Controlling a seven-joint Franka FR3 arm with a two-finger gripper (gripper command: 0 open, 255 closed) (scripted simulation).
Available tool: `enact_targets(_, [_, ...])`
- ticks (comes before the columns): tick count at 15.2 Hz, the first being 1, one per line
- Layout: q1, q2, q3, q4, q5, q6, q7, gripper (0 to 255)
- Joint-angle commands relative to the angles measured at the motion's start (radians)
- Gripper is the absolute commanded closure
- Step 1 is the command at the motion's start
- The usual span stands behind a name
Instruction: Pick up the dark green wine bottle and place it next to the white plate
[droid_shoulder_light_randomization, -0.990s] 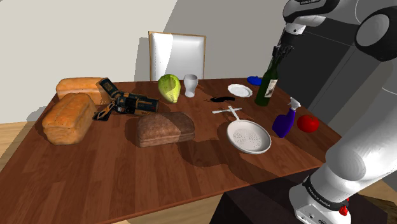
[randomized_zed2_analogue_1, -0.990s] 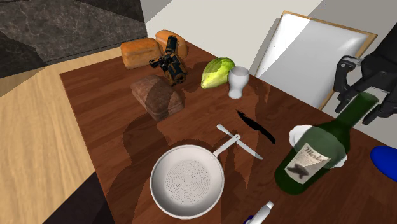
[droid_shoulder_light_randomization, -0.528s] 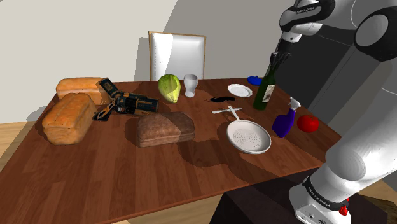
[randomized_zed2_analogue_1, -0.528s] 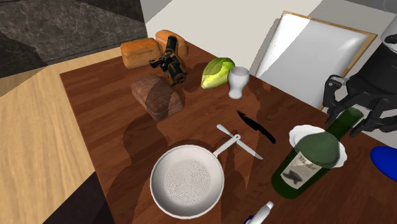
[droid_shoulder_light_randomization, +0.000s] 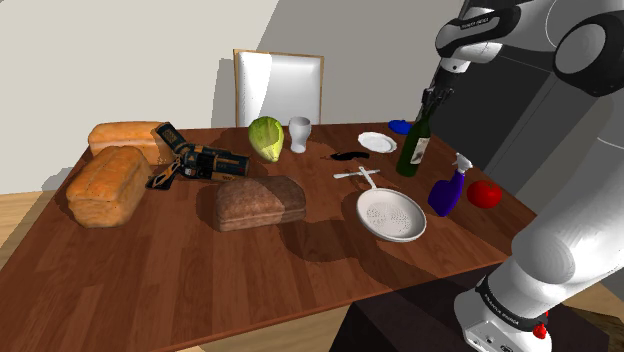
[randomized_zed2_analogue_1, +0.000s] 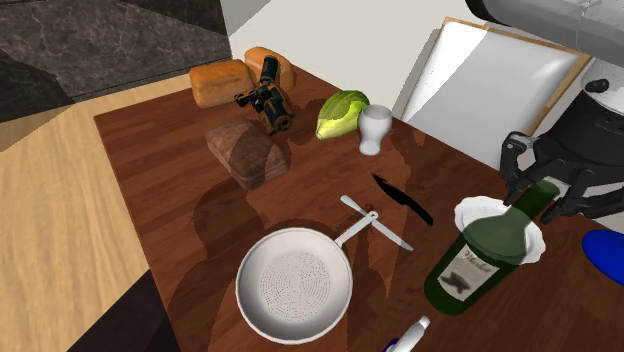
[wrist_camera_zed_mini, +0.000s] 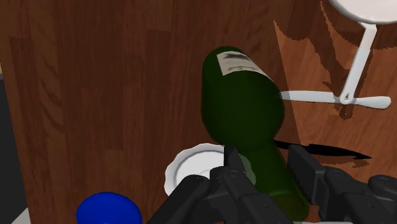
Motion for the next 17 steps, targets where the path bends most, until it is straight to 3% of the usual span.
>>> enact_targets(1, [0.0,0.0,0.0,0.0,0.0,0.001,0.0,255])
enact_targets(3, [0.0,0.0,0.0,0.0,0.0,0.001,0.0,255])
enact_targets(4, [0.0,0.0,0.0,0.0,0.0,0.0,0.0,0])
enact_targets(9, [0.0,0.0,0.0,0.0,0.0,0.001,0.0,0])
enact_targets(13, [-0.001,-0.031,-0.004,0.088,-0.013,-0.116,0.009,0])
enact_targets(17, [-0.001,-0.031,-0.004,0.088,-0.013,-0.116,0.009,0])
